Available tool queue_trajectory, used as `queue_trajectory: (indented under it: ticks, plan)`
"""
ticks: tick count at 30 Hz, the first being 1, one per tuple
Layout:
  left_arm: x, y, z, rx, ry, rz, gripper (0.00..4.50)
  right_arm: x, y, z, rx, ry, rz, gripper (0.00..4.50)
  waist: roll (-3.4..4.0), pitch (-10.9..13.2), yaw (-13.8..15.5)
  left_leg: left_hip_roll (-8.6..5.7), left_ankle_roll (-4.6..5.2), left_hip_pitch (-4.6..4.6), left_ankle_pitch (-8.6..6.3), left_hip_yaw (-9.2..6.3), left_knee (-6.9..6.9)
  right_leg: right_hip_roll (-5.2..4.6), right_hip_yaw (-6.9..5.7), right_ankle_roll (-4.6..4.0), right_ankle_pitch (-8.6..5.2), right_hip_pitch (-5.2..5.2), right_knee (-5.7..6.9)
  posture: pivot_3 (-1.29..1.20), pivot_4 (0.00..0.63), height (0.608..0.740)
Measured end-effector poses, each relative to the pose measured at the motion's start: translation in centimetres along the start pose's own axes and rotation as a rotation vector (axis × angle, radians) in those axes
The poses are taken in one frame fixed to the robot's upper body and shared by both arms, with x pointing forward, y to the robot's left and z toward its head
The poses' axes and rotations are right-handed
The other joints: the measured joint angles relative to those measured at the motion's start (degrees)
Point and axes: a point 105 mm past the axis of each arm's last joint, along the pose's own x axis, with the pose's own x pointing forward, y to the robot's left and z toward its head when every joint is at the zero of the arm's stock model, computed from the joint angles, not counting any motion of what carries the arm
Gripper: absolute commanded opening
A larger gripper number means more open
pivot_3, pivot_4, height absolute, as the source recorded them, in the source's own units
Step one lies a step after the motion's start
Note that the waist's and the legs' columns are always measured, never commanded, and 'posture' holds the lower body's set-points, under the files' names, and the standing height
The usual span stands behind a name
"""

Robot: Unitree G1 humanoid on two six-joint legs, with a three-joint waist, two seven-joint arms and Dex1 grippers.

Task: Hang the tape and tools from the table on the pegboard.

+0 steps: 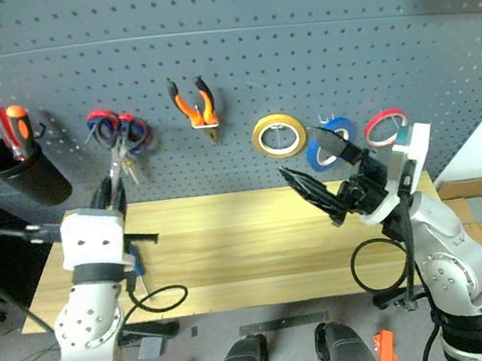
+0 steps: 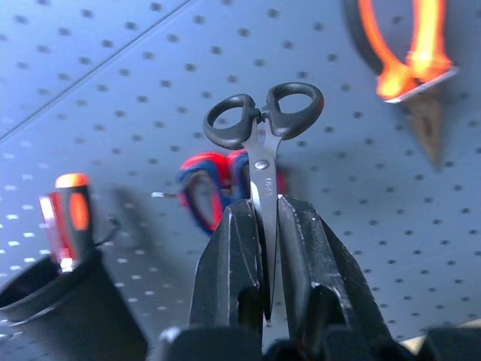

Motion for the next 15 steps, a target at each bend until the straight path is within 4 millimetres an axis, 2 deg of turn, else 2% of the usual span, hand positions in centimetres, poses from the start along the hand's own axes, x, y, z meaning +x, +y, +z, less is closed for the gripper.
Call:
queue_trajectory:
  ticks: [5, 15]
  plan:
    - [-0.4, 0.9, 0.8, 0.005, -0.005, 0.014, 0.05, 0.0, 0.0, -0.5, 0.019, 0.012, 0.011, 4.5, 0.02, -0.09, 0.94, 0.03, 0.02, 0.11, 0.01, -0.04, 0.03, 0.03, -0.03, -0.01, 0.0, 0.06, 0.14, 0.24, 0.184, 0.74]
    - [-1.4, 3.6, -1.4, -0.005, 0.087, 0.13, 0.05, 0.2, -0.3, -1.3, 0.05, 0.03, 0.03, 4.5, 0.02, -0.2, 1.4, 0.03, 0.03, 0.13, 0.02, -0.05, 0.04, 0.03, -0.03, -0.02, -0.01, 0.08, 0.15, 0.27, 0.188, 0.74]
